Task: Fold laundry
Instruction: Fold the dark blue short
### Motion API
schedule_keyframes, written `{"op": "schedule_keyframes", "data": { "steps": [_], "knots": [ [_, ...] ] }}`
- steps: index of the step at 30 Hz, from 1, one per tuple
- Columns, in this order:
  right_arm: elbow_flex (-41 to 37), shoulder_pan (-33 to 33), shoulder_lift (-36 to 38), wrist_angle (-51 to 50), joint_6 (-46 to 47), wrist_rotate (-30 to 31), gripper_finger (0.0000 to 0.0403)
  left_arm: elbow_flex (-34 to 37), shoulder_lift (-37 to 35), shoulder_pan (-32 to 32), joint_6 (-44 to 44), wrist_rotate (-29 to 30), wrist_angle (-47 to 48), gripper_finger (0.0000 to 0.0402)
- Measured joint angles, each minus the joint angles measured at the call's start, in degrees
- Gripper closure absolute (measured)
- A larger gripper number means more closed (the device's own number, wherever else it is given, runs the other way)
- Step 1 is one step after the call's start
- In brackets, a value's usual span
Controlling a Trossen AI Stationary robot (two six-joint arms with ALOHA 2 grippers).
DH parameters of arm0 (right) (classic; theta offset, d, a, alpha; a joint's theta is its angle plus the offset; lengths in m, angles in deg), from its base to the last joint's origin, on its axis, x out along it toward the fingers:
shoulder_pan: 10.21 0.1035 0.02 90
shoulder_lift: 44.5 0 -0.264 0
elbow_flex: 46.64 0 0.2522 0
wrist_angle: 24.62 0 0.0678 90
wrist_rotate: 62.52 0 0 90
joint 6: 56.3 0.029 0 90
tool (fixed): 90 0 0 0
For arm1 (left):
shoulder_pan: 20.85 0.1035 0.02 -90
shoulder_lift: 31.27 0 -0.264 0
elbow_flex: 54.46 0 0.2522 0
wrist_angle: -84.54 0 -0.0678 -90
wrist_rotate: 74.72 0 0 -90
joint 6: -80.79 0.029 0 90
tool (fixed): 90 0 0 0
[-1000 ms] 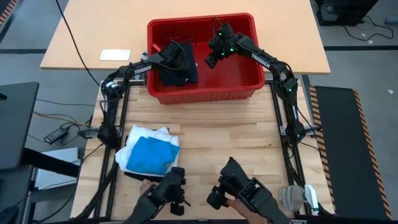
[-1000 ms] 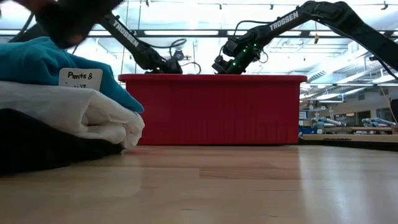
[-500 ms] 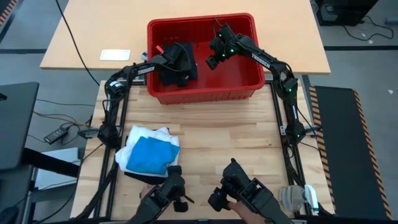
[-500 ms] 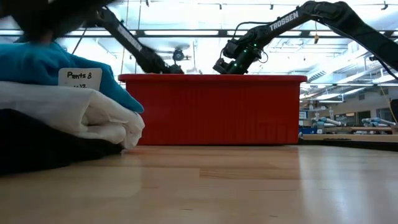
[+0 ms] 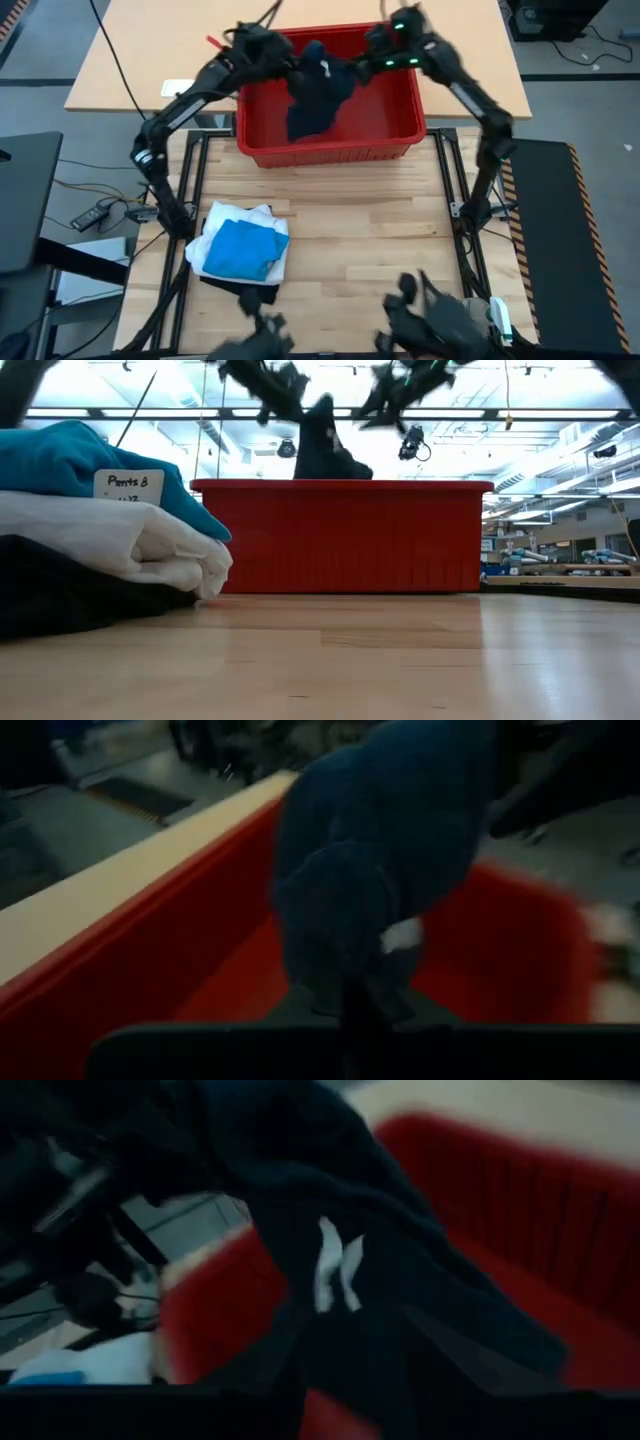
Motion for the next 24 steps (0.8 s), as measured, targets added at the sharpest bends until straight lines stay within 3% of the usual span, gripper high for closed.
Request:
{"op": "schedule_keyframes", "data": {
  "steps": [6, 13, 20, 24],
  "knots": [
    [-1.7, 2.94, 11.38, -5.29, -3.07, -0.11, 0.0248, -0.18, -7.43, -9.67, -4.27, -0.09, -0.69, 0.0399],
    [-9.96, 7.97, 25.33, -4.17, -2.5, 0.17, 0.0248, -0.09, -10.28, -27.09, -7.15, 1.36, -1.24, 0.0399],
    [-22.3, 12.17, 38.05, -0.83, 1.82, 1.33, 0.0248, 0.13, -8.74, -43.37, -16.49, 25.71, 2.15, 0.04],
    [-31.77, 15.81, 43.46, -1.05, 7.8, 0.65, 0.0248, 0.25, -5.32, -48.3, -27.32, 31.39, 9.34, 0.04]
  ]
}}
